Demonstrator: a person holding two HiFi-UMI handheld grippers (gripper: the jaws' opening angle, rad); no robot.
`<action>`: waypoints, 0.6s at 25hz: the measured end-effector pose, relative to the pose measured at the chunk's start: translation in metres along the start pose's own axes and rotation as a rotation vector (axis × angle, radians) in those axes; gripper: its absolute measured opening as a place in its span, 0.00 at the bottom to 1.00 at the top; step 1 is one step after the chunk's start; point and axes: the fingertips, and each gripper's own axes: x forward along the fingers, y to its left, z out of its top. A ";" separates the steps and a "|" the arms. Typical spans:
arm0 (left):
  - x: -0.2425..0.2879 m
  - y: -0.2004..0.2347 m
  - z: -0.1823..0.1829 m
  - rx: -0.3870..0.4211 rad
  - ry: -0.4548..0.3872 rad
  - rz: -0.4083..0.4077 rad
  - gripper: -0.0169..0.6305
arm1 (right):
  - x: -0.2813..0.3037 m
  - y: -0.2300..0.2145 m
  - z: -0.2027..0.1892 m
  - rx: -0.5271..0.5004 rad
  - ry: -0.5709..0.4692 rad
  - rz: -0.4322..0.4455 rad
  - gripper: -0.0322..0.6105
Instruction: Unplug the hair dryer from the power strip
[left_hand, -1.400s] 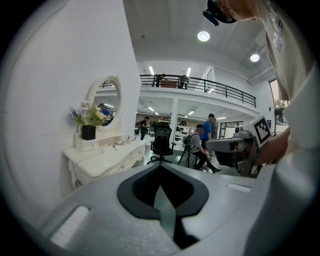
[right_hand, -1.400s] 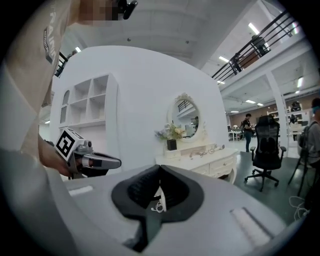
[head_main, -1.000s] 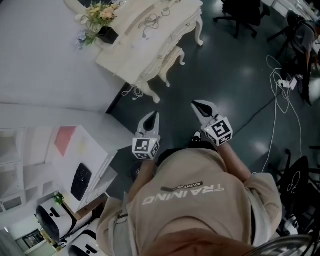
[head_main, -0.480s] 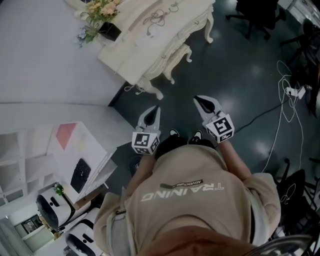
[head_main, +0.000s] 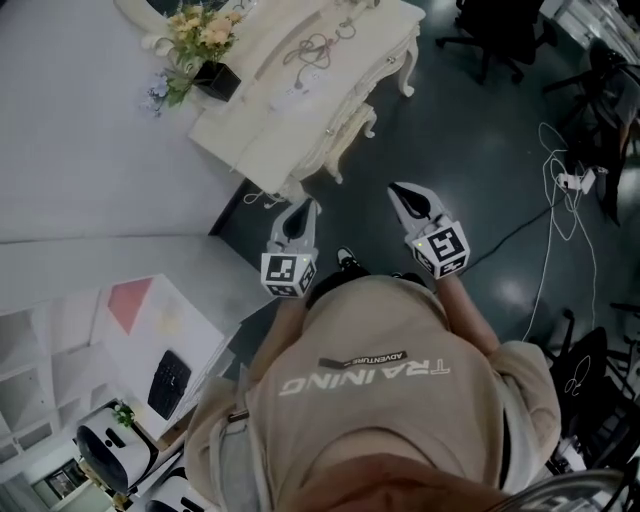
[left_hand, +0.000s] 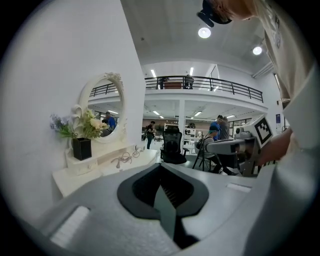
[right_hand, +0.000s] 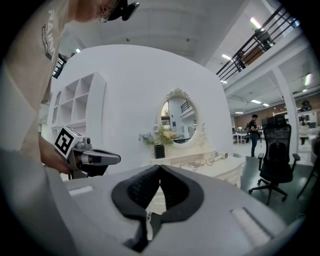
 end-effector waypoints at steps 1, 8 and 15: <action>0.004 0.012 0.005 0.007 -0.010 -0.012 0.04 | 0.011 0.000 0.005 -0.011 -0.003 -0.011 0.05; 0.029 0.089 -0.003 0.002 -0.022 -0.044 0.04 | 0.079 0.005 0.017 -0.021 -0.033 -0.083 0.05; 0.065 0.121 -0.017 -0.054 0.020 -0.057 0.04 | 0.112 -0.012 0.012 -0.007 0.037 -0.086 0.05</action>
